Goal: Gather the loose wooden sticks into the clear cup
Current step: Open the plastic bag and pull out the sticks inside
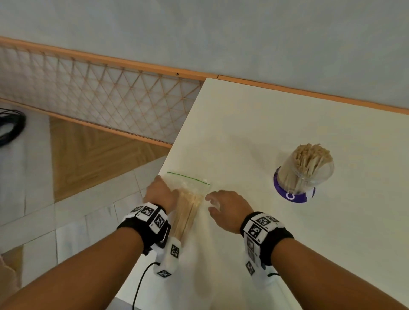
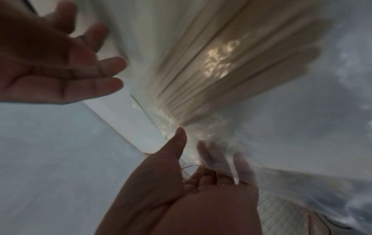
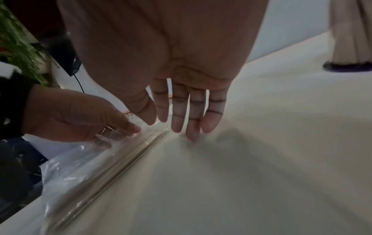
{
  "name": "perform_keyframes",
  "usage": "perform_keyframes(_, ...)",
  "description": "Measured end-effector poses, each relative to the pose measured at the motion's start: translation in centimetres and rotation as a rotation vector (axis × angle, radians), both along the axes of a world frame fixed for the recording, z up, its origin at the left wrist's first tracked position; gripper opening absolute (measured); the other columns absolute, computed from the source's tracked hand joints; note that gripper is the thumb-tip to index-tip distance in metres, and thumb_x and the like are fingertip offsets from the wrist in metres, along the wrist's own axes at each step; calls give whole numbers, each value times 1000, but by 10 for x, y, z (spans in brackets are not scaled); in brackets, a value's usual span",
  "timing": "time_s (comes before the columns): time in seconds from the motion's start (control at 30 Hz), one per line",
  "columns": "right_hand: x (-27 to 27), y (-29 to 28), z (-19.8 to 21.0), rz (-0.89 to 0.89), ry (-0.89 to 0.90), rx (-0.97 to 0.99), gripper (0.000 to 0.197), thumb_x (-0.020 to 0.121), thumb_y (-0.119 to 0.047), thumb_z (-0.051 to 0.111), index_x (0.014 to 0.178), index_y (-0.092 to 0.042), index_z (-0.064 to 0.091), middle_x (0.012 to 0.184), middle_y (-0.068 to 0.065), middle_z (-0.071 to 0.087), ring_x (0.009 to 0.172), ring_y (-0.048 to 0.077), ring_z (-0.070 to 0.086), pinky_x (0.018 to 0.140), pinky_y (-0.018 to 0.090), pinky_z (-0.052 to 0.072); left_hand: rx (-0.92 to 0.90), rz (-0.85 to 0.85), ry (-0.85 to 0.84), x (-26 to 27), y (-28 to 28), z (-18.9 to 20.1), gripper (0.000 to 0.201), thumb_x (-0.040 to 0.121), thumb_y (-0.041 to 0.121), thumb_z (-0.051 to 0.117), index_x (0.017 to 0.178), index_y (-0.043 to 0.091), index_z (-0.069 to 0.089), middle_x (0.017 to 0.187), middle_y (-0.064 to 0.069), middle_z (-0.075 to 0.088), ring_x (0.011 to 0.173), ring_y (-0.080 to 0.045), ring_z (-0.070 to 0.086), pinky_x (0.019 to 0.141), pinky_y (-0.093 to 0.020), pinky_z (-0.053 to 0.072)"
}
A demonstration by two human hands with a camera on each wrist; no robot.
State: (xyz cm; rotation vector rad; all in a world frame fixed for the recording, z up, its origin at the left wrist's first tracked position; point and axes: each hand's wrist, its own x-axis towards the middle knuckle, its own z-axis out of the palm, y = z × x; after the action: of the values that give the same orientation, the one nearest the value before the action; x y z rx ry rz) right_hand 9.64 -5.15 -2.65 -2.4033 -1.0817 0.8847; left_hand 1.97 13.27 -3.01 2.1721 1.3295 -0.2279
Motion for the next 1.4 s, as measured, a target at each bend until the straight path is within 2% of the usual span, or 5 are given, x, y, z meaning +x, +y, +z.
perform_keyframes(0.23,11,10,13,-133,-187,129,73,88,-47,58,150,-27,25,153,4,36,134,27,40,107,45,33,-352,-182,-435,-4,-5,32,11,82,11,72,79,20,67,81,5,65,81,-18,62,82,-31,50)
perform_keyframes(0.4,28,5,39,-290,-5,361,12,85,-32,67,90,-23,60,86,-3,68,77,19,64,73,39,55,-322,-300,-568,4,-14,71,9,81,14,74,85,20,68,80,9,63,78,-5,57,78,-23,43)
perform_keyframes(0.53,32,-2,65,-356,-14,500,17,83,-16,70,71,-11,58,55,-11,52,52,7,44,51,15,35,147,-154,-678,8,-30,89,27,79,26,77,99,24,58,93,7,56,88,-12,54,81,-27,45)
perform_keyframes(0.83,23,-18,96,-283,-55,626,14,81,-8,66,90,-18,66,75,0,70,67,18,60,60,23,48,-452,-148,-721,25,-73,112,50,61,62,75,84,18,67,80,-3,74,79,-20,73,80,-46,60)
perform_keyframes(1.4,28,-44,107,-377,74,651,7,86,-16,68,81,-13,69,71,2,72,64,21,69,66,44,60,-563,-169,-766,26,-87,122,15,91,13,64,83,2,71,76,-7,74,72,-15,73,71,-31,61)
